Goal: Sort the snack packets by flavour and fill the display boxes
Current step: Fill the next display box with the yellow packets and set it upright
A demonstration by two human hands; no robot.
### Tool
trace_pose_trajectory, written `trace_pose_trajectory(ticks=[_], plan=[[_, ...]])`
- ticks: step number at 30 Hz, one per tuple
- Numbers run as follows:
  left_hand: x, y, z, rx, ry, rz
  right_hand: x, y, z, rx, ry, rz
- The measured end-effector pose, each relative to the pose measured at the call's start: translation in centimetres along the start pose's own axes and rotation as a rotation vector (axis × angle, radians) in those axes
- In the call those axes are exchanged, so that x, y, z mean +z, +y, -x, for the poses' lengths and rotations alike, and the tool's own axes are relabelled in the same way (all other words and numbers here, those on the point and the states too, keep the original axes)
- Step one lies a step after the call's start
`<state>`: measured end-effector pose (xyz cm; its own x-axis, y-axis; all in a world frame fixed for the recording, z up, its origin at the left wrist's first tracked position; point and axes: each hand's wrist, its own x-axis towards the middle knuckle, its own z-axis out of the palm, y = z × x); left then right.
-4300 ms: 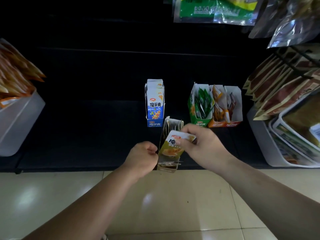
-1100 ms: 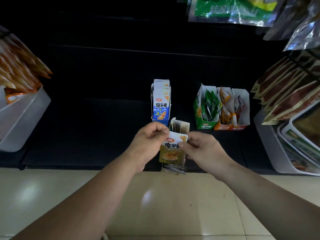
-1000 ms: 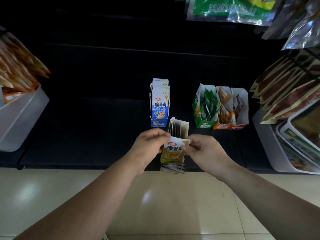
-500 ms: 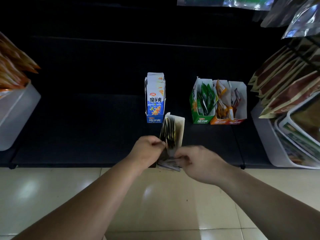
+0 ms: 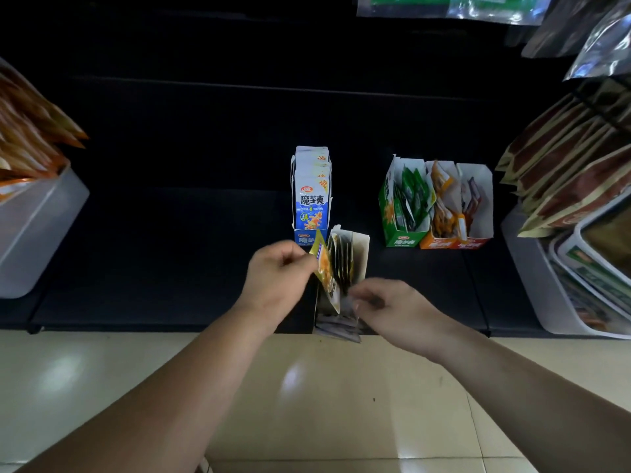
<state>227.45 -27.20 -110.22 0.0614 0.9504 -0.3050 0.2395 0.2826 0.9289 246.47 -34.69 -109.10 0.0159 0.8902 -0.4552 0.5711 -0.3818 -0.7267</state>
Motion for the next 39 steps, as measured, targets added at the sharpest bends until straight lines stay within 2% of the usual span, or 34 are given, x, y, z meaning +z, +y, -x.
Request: trace_pose_trajectory(ticks=[3, 8, 11, 16, 18, 20, 22, 25, 27, 30, 34, 39], plan=[[-1.2, 0.8, -0.3, -0.046, -0.053, 0.118, 0.2, -0.9, -0.3, 0.018, 0.065, -0.081], [-1.3, 1.6, -0.1, -0.007, -0.065, 0.106, 0.3, -1.8, -0.4, 0.017, 0.069, -0.125], [-1.3, 2.0, 0.2, -0.040, -0.083, 0.257, 0.2, -2.0, -0.3, 0.035, 0.189, -0.122], [-1.3, 1.3, 0.3, -0.133, -0.111, 0.441, -0.6, -1.9, -0.3, 0.230, 0.309, -0.334], [-1.0, 0.5, 0.5, -0.134, -0.155, 0.368, -1.1, -2.0, -0.3, 0.250, 0.330, -0.484], [-0.8, -0.6, 0.7, -0.074, -0.150, 0.123, -1.4, -2.4, -0.2, 0.190, 0.357, -0.602], [-0.6, -1.5, 0.8, 0.020, -0.116, -0.121, -1.8, -3.0, -0.1, 0.111, 0.394, -0.629], [-0.1, -2.3, 0.6, 0.058, -0.146, -0.316, -2.2, -3.8, 0.1, 0.015, 0.359, -0.653], [0.1, -2.5, 0.6, 0.039, -0.207, -0.432, -2.5, -4.0, 0.3, -0.056, 0.342, -0.542], [-0.3, -3.1, 0.2, 0.018, -0.194, -0.567, -2.6, -3.6, 0.3, -0.121, 0.370, -0.205], [-0.7, -4.1, -0.2, -0.065, -0.122, -0.417, -1.3, -1.7, -0.1, -0.158, 0.249, 0.006], [0.1, -4.1, -1.1, -0.060, -0.114, -0.281, 1.1, 0.2, -0.6, -0.194, 0.078, 0.201]])
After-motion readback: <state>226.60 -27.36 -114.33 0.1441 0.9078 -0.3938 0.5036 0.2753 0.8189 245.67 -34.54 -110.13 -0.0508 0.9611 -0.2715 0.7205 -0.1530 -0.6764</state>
